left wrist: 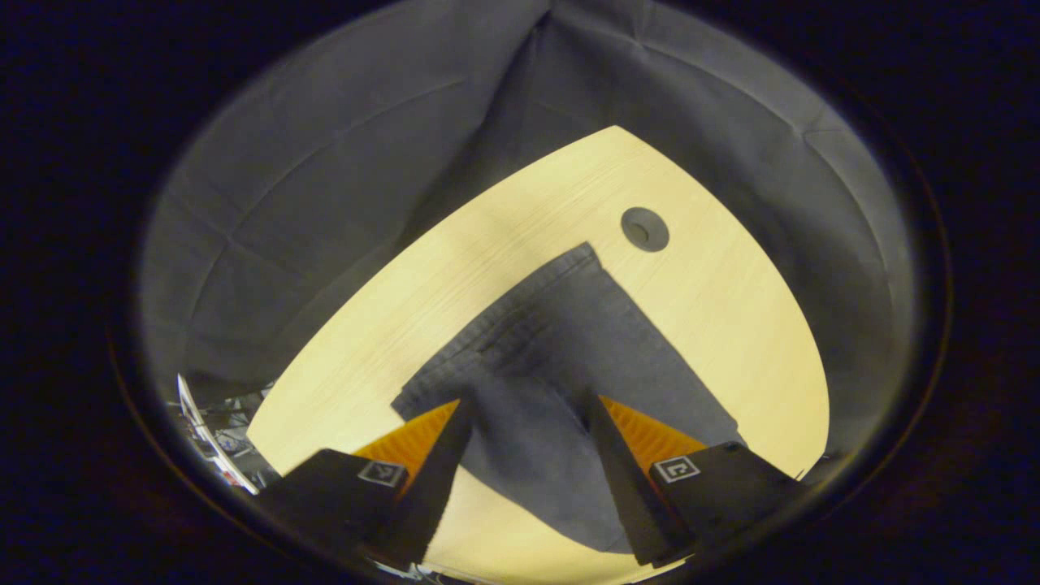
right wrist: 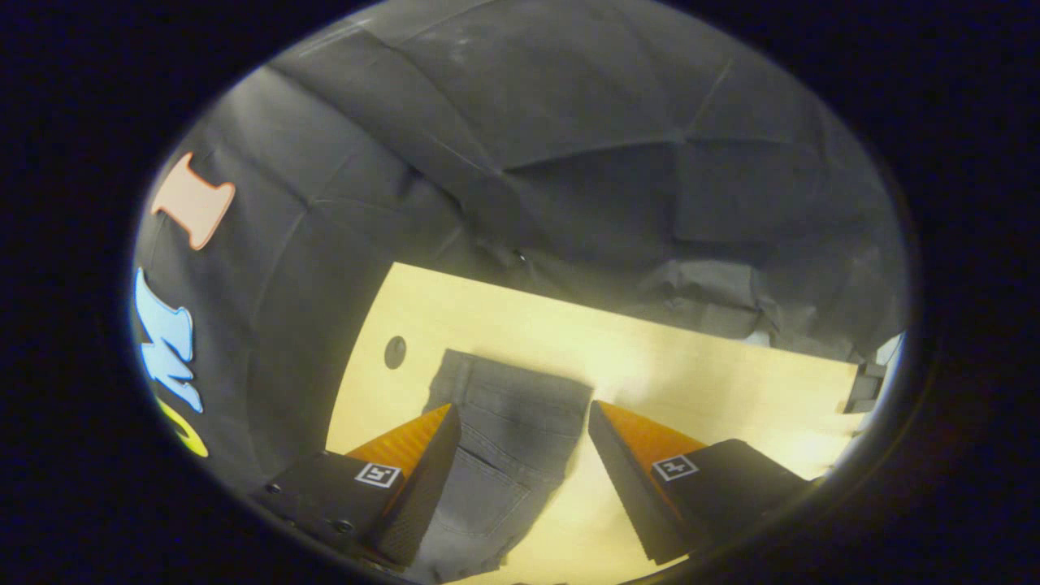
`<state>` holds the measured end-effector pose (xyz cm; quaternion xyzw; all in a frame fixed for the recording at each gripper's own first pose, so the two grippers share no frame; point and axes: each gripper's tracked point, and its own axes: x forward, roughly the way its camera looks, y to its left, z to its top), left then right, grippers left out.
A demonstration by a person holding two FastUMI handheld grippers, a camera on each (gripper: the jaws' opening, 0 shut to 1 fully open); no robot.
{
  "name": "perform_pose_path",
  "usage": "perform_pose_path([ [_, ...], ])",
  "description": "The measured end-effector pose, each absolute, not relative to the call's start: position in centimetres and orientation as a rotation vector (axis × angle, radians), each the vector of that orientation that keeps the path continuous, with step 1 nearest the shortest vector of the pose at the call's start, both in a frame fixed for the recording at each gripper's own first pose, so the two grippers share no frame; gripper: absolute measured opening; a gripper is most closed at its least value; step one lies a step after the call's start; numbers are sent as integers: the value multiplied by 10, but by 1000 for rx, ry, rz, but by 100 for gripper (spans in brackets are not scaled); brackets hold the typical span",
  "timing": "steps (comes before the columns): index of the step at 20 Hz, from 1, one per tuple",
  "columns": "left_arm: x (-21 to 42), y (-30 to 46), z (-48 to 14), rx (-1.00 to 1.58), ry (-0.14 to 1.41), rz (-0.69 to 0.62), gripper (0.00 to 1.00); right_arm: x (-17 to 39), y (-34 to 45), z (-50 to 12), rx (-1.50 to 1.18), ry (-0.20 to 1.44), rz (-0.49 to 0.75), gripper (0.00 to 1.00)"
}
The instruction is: Grasp the waist and the cuffs of the jeans and fold them to make the two legs overlap; first hold the waist and fold one-third of the jeans toward the cuffs, then hold the cuffs and fold the remaining one-third in the same direction to finish folding.
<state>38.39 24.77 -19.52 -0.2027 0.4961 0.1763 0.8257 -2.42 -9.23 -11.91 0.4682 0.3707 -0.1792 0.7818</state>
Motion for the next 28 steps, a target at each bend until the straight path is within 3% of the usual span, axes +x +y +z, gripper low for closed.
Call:
perform_pose_path([
  [3,362,238,-184,-462,1030,311,97,-20,-78,-155,1049,882,-407,97],
  [4,355,233,-175,-485,1009,283,96,-11,-85,-155,1052,827,-429,97],
  [5,349,228,-170,-513,987,254,93,-5,-81,-156,1062,834,-428,86],
  [6,343,224,-164,-540,955,229,93,-8,-83,-161,1059,840,-435,84],
  [9,318,210,-153,-640,882,161,96,-13,-81,-160,1068,865,-381,41],
  [10,309,203,-151,-690,864,134,89,-14,-83,-153,1070,851,-363,37],
  [11,300,197,-149,-740,846,121,93,-10,-82,-139,1072,806,-335,32],
  [17,250,206,-133,-924,696,151,97,-24,-42,-15,928,595,-58,29],
  [21,237,213,-133,-947,637,157,100,-42,60,63,723,480,186,29],
  [22,237,216,-134,-944,635,159,97,-47,98,76,672,456,254,24],
  [23,241,220,-136,-945,632,160,94,-48,132,85,641,437,308,29],
  [26,266,243,-159,-919,654,184,97,-81,249,82,599,452,448,28],
  [27,278,253,-164,-905,663,181,94,-91,283,68,618,484,477,28],
  [28,289,259,-170,-896,673,173,97,-100,311,49,632,521,491,24],
])
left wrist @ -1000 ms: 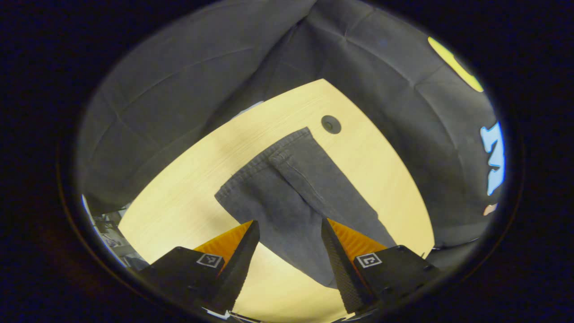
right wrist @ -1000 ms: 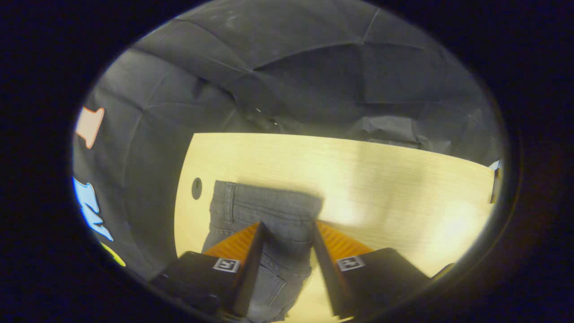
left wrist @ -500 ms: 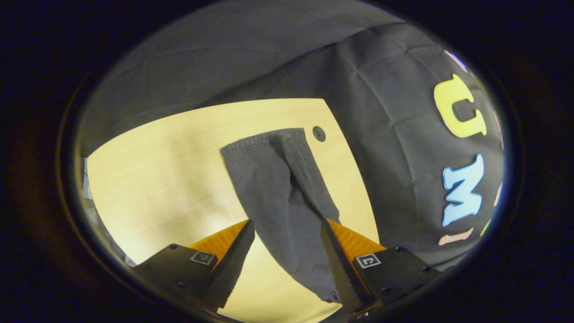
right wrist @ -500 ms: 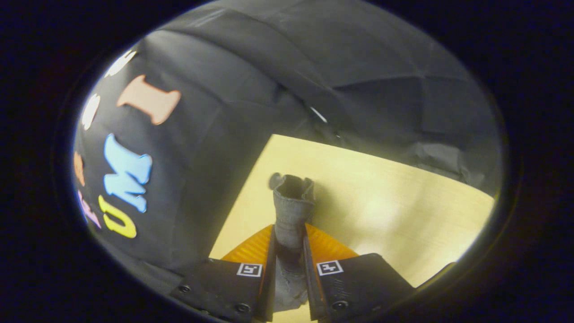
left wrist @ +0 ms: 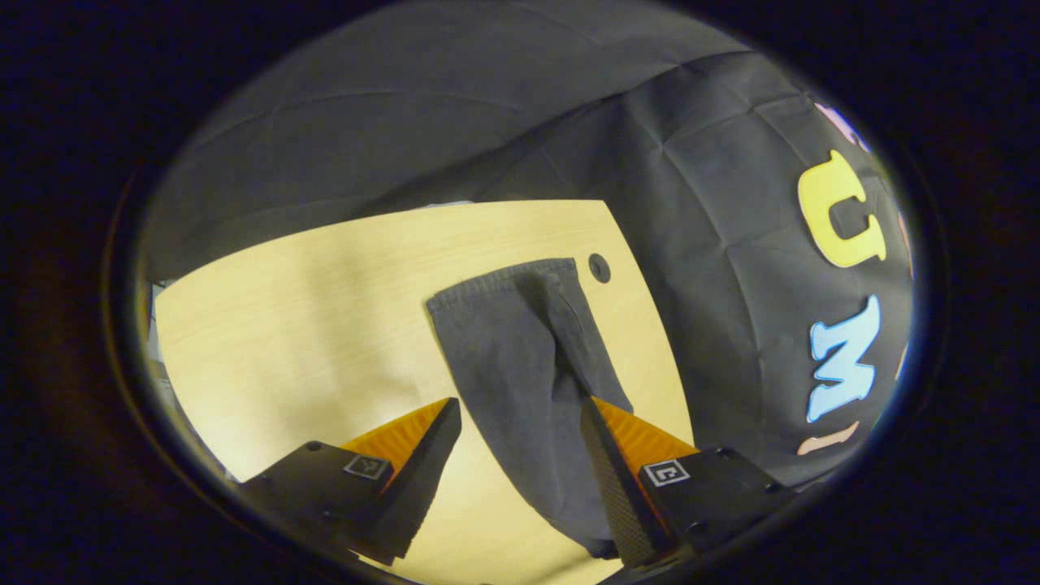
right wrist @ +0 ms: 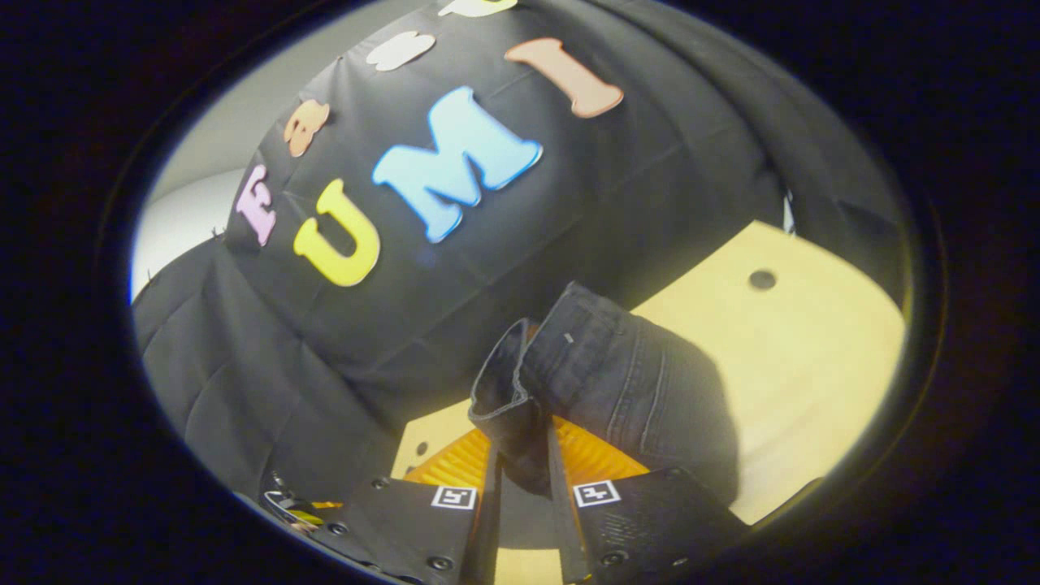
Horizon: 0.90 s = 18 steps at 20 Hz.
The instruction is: Grasp the waist and the cuffs of the jeans and fold them to make the two legs overlap; first hold the waist and fold one-third of the jeans toward the cuffs, then hold the cuffs and fold the remaining one-third in the same direction to finish folding.
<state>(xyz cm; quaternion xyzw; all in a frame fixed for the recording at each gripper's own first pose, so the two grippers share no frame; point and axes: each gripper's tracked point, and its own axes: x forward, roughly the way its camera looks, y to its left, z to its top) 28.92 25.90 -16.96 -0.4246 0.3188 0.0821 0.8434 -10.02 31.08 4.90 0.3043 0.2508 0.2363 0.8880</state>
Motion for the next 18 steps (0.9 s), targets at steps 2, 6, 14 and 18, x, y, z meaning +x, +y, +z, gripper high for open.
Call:
perform_pose_path([
  [2,308,270,-176,-906,685,150,98,-116,352,-9,611,644,498,28],
  [6,344,298,-183,-856,654,149,97,-165,405,-127,549,951,462,23],
  [14,371,344,-156,-103,633,37,98,-190,390,-88,523,918,452,95],
  [18,346,341,-165,-16,740,-87,100,-202,351,-86,417,906,390,96],
])
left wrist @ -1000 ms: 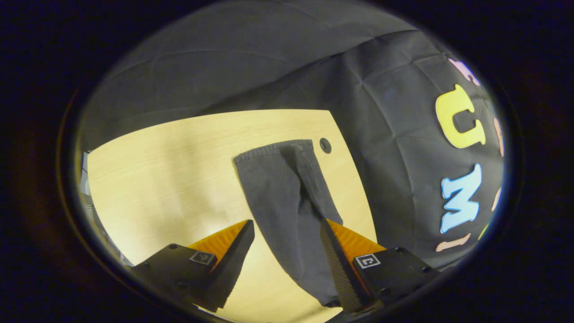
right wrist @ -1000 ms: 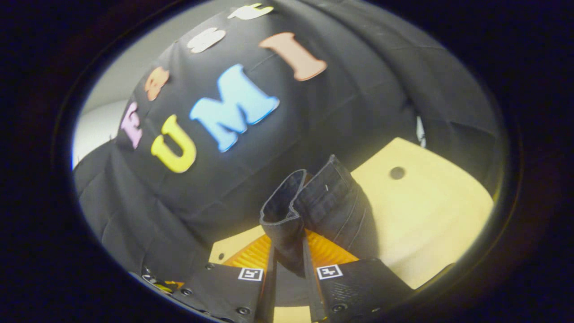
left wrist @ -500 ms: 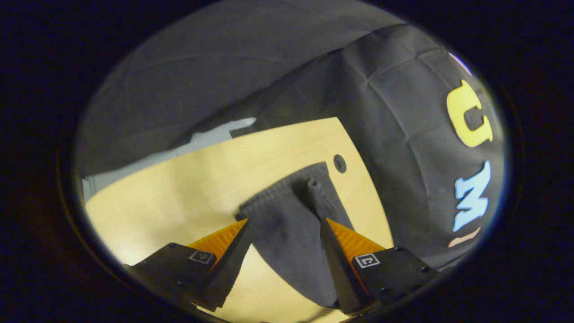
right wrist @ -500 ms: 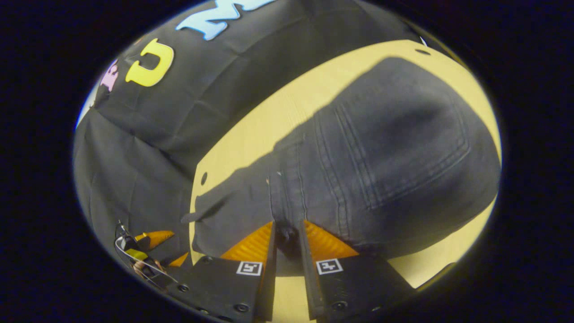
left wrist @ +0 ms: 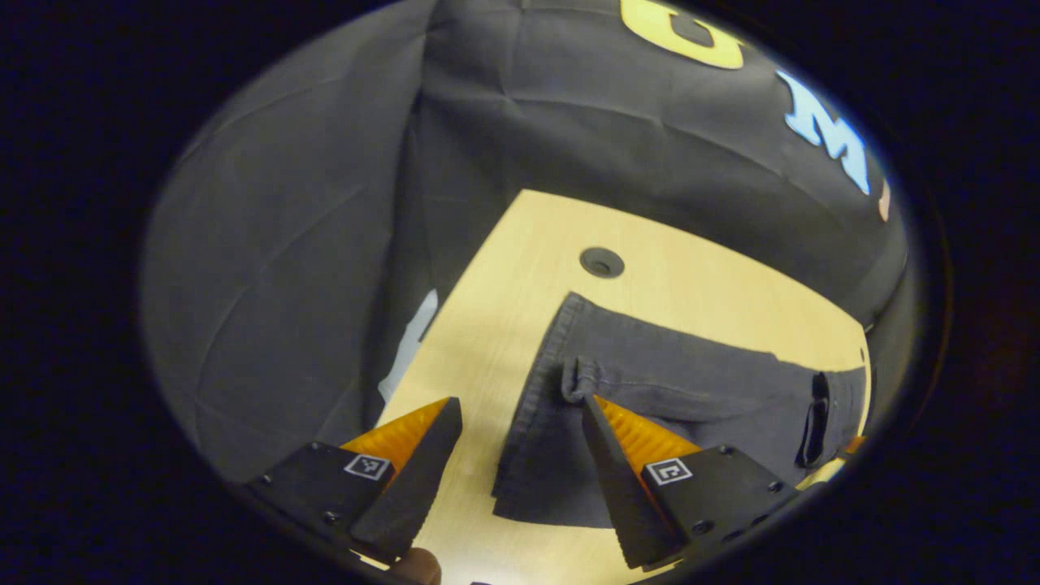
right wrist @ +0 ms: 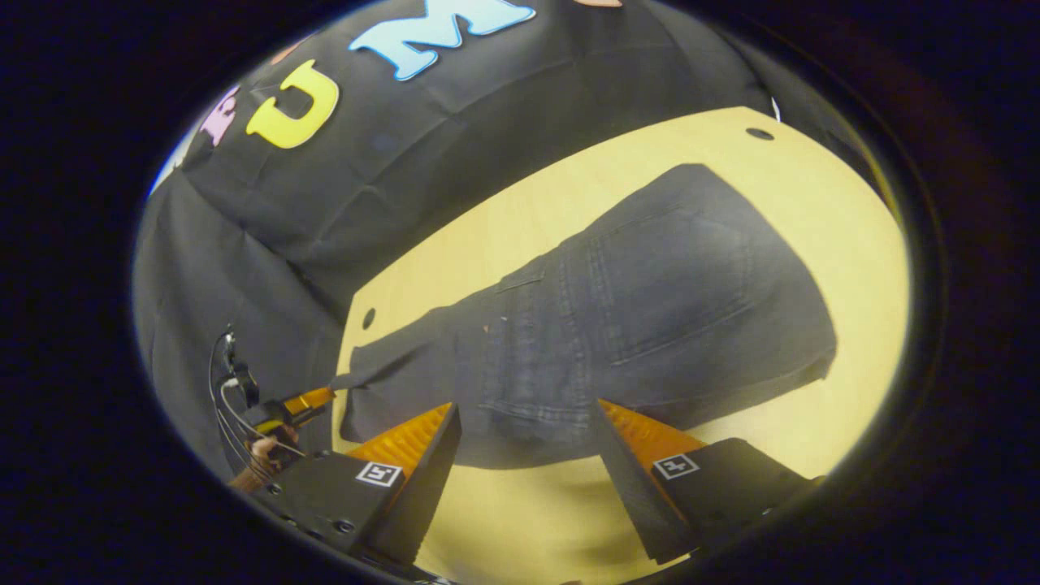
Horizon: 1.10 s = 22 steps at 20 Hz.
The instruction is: Grasp the waist and the cuffs of the jeans and fold them to make the two legs overlap; first hold the waist and fold one-third of the jeans toward the cuffs, then hold the cuffs and fold the remaining one-third in the same direction to finish folding.
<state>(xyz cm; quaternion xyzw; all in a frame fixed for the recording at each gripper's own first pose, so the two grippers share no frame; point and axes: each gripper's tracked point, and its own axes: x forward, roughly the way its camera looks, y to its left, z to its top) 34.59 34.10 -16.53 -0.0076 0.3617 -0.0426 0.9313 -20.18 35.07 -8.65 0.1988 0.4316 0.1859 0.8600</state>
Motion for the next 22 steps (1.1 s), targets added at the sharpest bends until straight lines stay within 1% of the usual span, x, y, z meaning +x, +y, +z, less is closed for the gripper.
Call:
perform_pose_path([
  [1,336,350,-173,33,795,-70,98,-203,344,-87,427,914,371,96],
  [2,343,353,-157,80,702,-103,98,-206,340,-85,448,917,356,96],
  [3,345,359,-154,89,653,-105,99,-209,336,-83,466,916,345,96],
  [4,340,365,-150,62,640,-96,99,-212,333,-82,469,917,337,96],
  [5,344,376,-151,12,559,-70,100,-213,332,-80,464,913,339,96],
  [6,331,383,-148,-20,527,-53,100,-214,330,-78,455,905,339,96],
  [7,329,386,-141,-19,473,-65,99,-214,328,-75,449,899,337,96],
  [8,326,385,-148,36,466,-79,100,-216,324,-73,445,895,334,96],
  [9,325,382,-145,108,440,-132,100,-218,320,-71,443,889,330,96],
  [10,326,377,-146,166,437,-158,100,-220,314,-69,438,886,324,96],
  [11,326,374,-144,184,440,-173,98,-221,308,-70,433,885,314,96],
  [12,329,362,-144,169,445,-208,99,-223,302,-71,433,887,303,96],
  [14,333,358,-145,135,444,-174,72,-226,293,-72,451,893,283,96],
  [15,334,354,-142,116,451,-172,72,-227,291,-72,461,893,275,96],
  [16,337,348,-143,98,479,-186,57,-229,290,-72,471,894,275,96],
  [19,345,346,-141,10,576,-99,13,-233,291,-69,476,892,290,96],
  [20,345,347,-143,1,601,-93,8,-235,290,-67,474,889,296,96],
  [22,338,349,-136,23,623,-97,8,-235,286,-65,471,882,301,96],
])
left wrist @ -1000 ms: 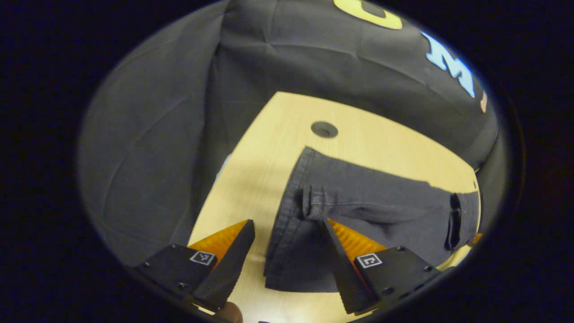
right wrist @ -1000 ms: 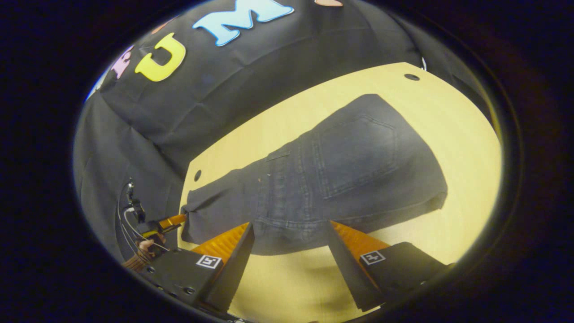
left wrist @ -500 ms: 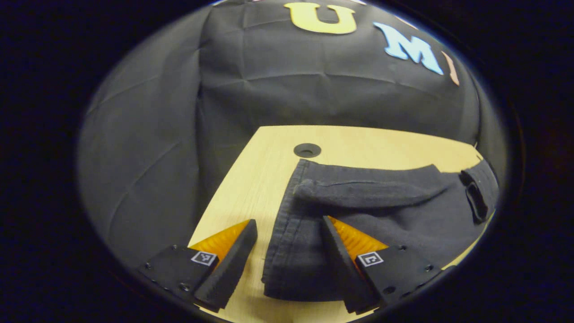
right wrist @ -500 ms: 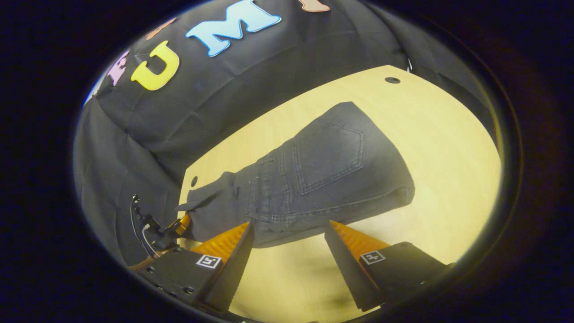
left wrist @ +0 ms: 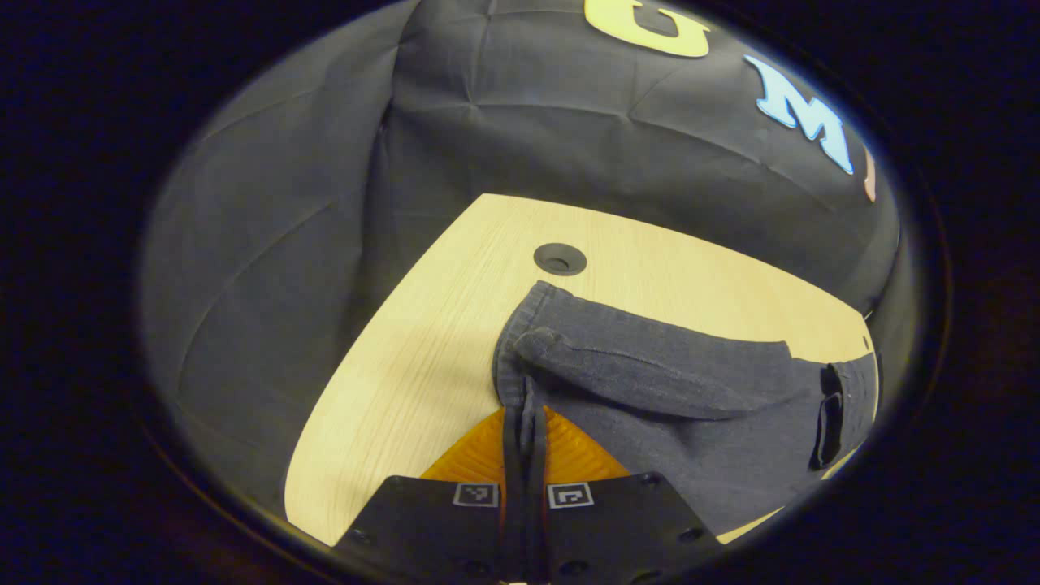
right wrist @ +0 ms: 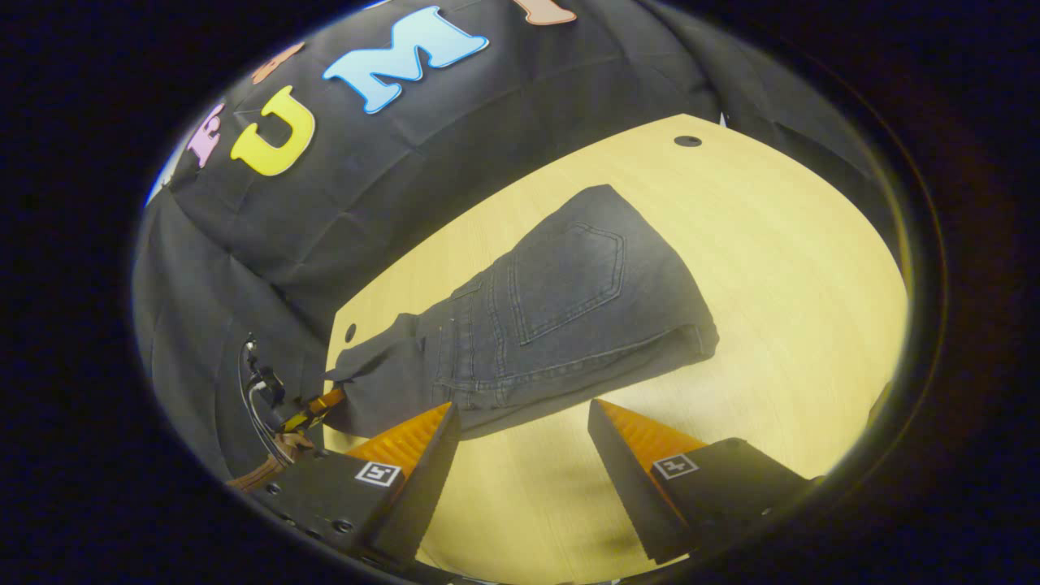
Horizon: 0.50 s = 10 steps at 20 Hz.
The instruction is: Grasp the waist and the cuffs of the jeans and fold them to make the two legs overlap; first hold the waist and fold one-third of the jeans toward the cuffs, then hold the cuffs and fold the remaining one-third in the same direction to finish folding.
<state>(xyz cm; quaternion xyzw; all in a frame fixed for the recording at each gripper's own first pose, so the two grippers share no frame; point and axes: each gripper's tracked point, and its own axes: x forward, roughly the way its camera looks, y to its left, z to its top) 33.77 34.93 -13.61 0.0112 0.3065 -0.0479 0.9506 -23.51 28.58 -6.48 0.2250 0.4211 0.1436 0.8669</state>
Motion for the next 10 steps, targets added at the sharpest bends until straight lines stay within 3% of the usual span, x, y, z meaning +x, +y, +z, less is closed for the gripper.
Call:
perform_pose_path([
  [6,292,302,-47,-22,505,-209,8,-238,271,-63,501,865,307,96],
  [10,241,194,7,-41,461,-404,7,-240,264,-60,527,853,329,96],
])
